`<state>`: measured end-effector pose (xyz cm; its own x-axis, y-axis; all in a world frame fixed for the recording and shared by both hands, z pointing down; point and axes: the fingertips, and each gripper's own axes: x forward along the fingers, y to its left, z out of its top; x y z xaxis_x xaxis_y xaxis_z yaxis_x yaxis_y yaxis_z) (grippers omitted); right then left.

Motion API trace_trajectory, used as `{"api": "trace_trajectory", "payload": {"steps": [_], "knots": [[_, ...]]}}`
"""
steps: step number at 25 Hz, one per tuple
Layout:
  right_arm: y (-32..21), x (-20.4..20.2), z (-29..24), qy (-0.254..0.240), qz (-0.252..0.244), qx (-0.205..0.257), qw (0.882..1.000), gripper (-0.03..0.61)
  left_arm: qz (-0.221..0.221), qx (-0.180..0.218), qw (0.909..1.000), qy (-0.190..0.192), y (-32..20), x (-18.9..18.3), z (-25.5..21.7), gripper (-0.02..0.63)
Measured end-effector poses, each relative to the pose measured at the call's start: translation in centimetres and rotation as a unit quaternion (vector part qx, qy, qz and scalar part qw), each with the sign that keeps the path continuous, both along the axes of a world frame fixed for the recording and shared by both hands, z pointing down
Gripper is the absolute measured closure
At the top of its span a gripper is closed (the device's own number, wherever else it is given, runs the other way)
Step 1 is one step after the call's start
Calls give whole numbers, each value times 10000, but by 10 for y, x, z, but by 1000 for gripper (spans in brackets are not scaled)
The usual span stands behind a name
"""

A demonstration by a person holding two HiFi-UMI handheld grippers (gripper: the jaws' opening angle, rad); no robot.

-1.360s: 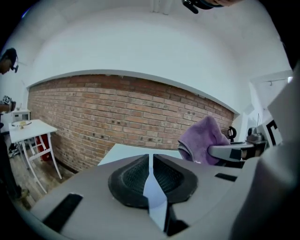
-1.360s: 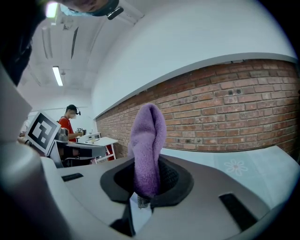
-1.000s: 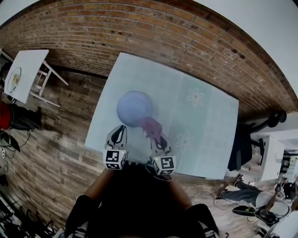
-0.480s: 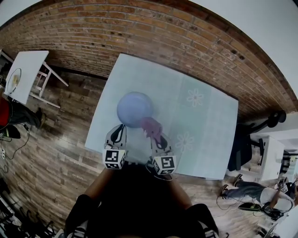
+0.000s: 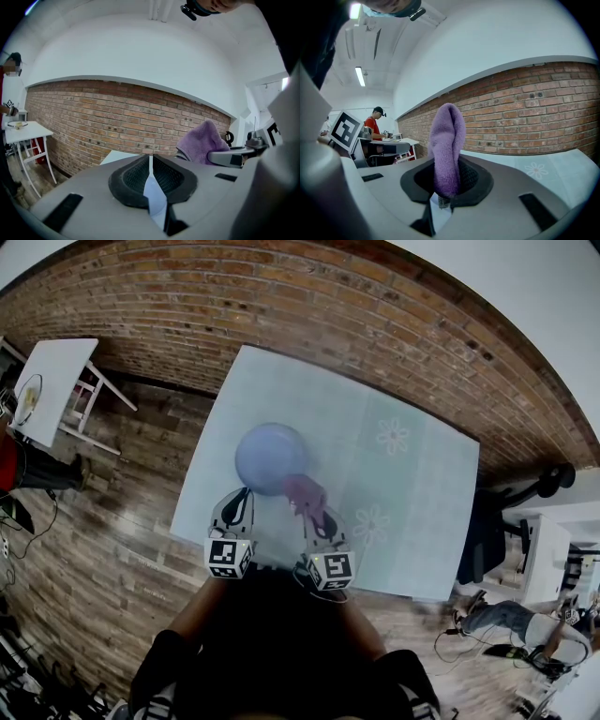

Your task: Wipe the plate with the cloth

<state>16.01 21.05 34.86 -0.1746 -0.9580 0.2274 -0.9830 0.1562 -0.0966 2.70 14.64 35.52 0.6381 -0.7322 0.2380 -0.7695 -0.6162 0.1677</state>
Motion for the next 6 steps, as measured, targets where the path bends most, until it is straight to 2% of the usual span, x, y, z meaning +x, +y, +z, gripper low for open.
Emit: {"api": "trace_trajectory", "payload": {"steps": [6], "knots": [[1, 0, 2, 25, -18, 1, 10000, 511, 42, -18, 10000, -28, 1, 1, 3, 561]]}}
